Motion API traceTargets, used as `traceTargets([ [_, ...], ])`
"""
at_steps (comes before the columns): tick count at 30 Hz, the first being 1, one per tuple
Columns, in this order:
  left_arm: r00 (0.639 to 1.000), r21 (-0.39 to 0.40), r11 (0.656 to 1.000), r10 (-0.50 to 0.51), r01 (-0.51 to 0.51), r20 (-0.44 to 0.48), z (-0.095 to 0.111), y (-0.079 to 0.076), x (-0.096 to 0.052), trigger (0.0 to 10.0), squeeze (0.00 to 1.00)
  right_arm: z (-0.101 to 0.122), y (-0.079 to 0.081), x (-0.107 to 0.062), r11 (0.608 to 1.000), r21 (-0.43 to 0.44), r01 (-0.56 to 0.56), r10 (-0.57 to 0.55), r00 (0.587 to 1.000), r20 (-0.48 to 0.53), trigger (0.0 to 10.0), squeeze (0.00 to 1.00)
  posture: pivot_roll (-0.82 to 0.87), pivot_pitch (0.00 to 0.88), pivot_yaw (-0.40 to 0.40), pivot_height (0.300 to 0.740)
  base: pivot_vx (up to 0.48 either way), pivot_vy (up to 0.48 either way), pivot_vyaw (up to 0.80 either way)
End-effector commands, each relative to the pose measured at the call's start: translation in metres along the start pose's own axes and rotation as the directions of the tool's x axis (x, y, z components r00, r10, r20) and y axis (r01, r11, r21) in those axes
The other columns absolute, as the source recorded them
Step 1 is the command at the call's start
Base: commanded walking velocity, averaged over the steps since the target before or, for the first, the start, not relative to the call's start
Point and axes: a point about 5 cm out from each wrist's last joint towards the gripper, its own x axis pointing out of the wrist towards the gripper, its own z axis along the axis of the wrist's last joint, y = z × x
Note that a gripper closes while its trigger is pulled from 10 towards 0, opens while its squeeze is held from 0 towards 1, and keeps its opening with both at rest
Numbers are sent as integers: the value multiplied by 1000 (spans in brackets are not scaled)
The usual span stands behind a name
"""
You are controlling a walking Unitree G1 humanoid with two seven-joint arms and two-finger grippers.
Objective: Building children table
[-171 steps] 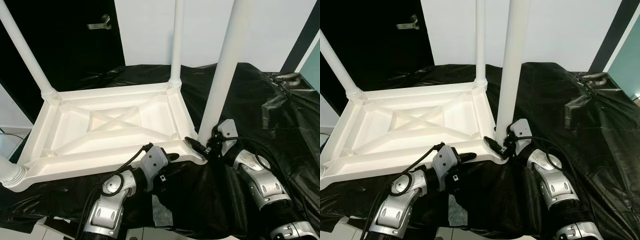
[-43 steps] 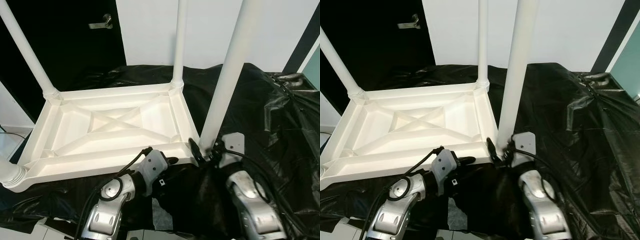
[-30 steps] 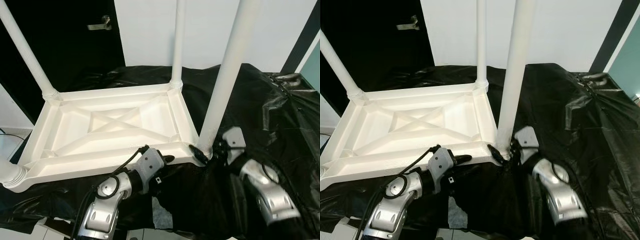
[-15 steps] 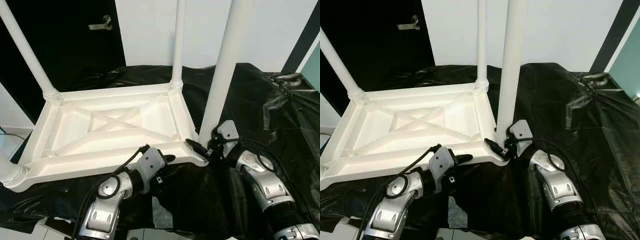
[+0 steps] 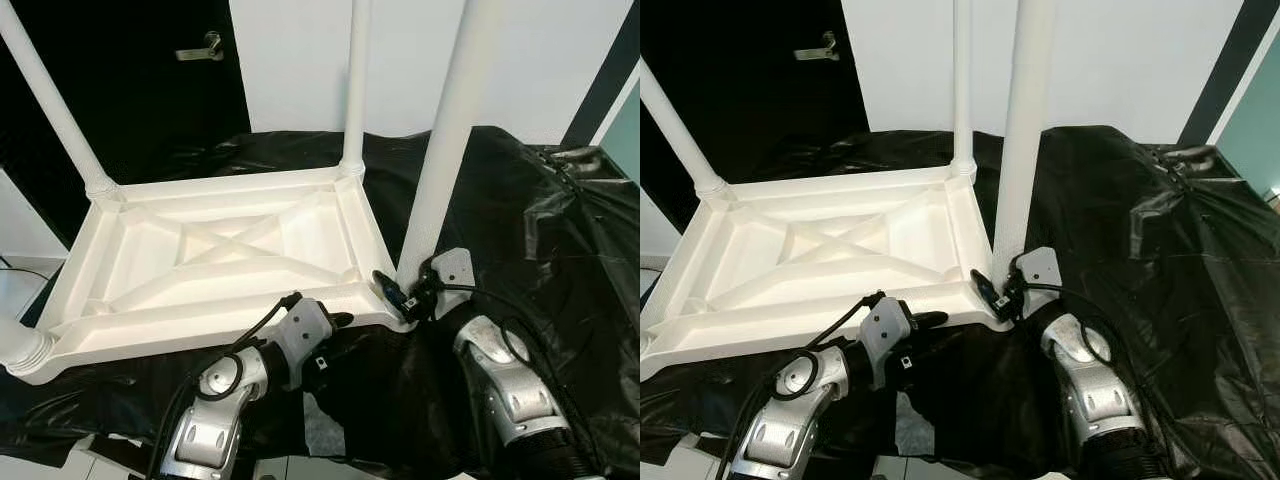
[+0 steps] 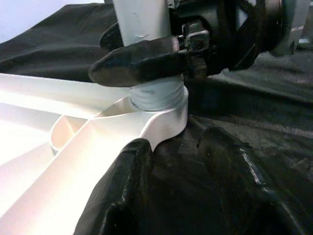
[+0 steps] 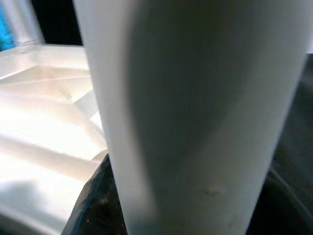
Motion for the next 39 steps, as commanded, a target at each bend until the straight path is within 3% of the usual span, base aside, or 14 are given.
traceTargets([
  [1,992,-1,993,122,-122,-14,-1,4,0,10000,0,-3,3,1,998,-6,69,-69,997,-27,10000,0,35,0,27,740,0,0,0],
  [5,993,-3,993,119,-119,-16,-1,4,-1,10000,0,0,13,5,982,48,184,-183,983,-30,10000,0,37,0,29,740,0,0,0],
  [12,993,-6,993,118,-118,-19,-1,3,-2,10000,0,6,20,7,965,85,249,-248,969,-18,10000,0,41,0,31,740,0,0,0],
  [13,993,-7,993,118,-118,-19,-2,3,-2,10000,0,7,21,7,964,81,253,-253,967,-17,10000,678,39,0,31,740,0,0,0],
  [14,993,-7,993,118,-118,-19,-2,3,-2,10000,0,7,21,7,964,81,253,-253,967,-17,10000,678,39,0,31,740,0,0,0],
  [15,993,-6,993,118,-118,-20,-2,3,-2,10000,0,7,21,6,964,81,254,-254,967,-13,10000,1000,39,0,29,740,0,0,0],
  [21,993,-6,993,119,-119,-20,-2,3,-1,10000,0,11,19,2,973,81,218,-220,975,19,10000,1000,35,0,26,740,0,0,0],
  [22,993,-6,993,121,-121,-17,-1,3,-1,10000,0,14,17,-4,984,91,153,-157,987,44,10000,1000,35,0,20,740,0,0,0],
  [25,992,-7,993,122,-122,-17,-1,3,-1,10000,0,15,16,-7,989,92,113,-117,992,47,10000,1000,35,0,20,740,0,0,0],
  [26,992,-7,992,124,-124,-17,-1,3,0,10000,0,14,13,-14,996,88,34,-39,998,50,10000,275,38,0,17,740,0,0,0],
  [27,992,-7,992,124,-124,-17,-1,3,0,10000,0,14,13,-14,996,88,34,-39,998,50,10000,275,38,0,17,740,0,0,0],
  [28,992,-7,992,126,-126,-17,-1,3,-1,10000,0,13,10,-17,997,77,-11,7,999,50,10000,0,40,0,15,740,0,0,0],
  [33,991,-6,991,136,-136,-17,0,5,-2,10000,0,5,-10,-21,991,49,-121,121,993,-7,10000,0,44,0,8,740,0,0,0],
  [39,989,-7,989,145,-145,-15,0,5,-2,10000,0,2,-40,-10,962,14,-272,272,959,-76,10000,0,54,0,10,740,0,0,0],
])
